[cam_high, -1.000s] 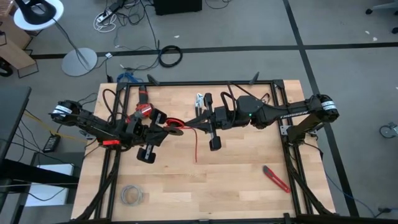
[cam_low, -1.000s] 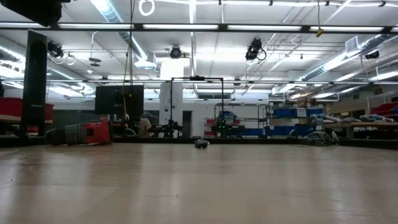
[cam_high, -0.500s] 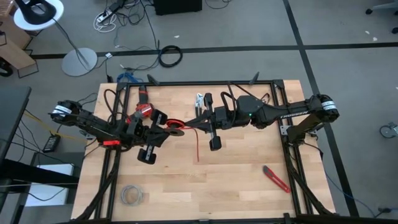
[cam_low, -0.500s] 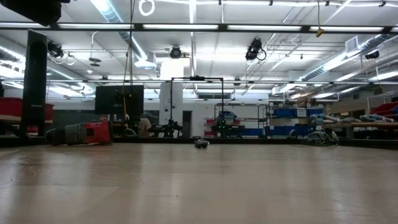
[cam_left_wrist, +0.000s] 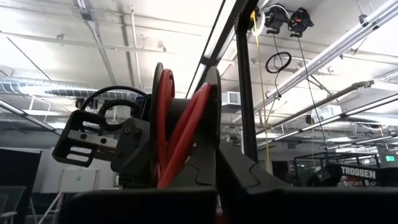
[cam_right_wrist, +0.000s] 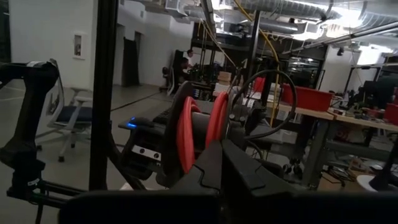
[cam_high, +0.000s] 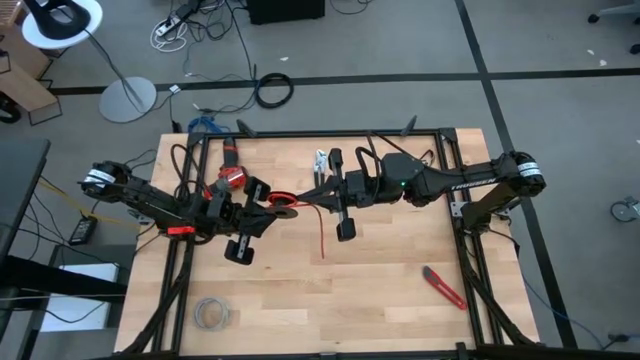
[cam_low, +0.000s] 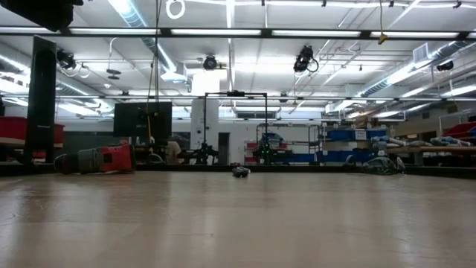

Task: Coil cords
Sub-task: Coil the red wire onto the black spool

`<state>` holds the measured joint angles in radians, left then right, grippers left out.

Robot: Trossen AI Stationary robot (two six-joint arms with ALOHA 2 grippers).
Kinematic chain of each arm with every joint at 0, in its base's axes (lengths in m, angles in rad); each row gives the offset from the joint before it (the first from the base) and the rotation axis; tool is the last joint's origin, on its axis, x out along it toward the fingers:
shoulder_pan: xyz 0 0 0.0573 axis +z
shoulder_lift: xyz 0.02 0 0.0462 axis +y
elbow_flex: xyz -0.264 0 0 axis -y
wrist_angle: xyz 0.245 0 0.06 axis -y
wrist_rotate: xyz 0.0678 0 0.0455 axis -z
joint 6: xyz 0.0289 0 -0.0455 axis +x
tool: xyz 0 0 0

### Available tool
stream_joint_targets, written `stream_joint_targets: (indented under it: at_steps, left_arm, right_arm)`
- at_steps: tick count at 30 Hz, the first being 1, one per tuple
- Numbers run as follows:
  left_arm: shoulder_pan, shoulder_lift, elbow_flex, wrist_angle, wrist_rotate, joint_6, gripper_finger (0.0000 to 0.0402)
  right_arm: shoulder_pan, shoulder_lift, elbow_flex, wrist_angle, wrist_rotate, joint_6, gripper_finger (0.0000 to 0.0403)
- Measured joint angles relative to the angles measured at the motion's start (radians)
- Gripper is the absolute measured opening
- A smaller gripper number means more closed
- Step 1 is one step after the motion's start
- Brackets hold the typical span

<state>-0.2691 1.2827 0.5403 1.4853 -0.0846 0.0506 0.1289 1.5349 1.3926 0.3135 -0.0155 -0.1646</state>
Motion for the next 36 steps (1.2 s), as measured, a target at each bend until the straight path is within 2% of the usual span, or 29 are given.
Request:
stream_joint_targets:
  at_steps: [19,36]
  left_arm:
    - [0.001,0.001,-0.037,0.009,-0.001,0.026,0.0037]
    - [0.0,0.001,-0.038,0.013,-0.005,0.042,0.0003]
  right_arm:
    - [0.009,0.003,-0.001,-0.012,0.021,-0.032,0.0]
    - [0.009,0.002,-0.001,-0.054,0.03,-0.007,0.0]
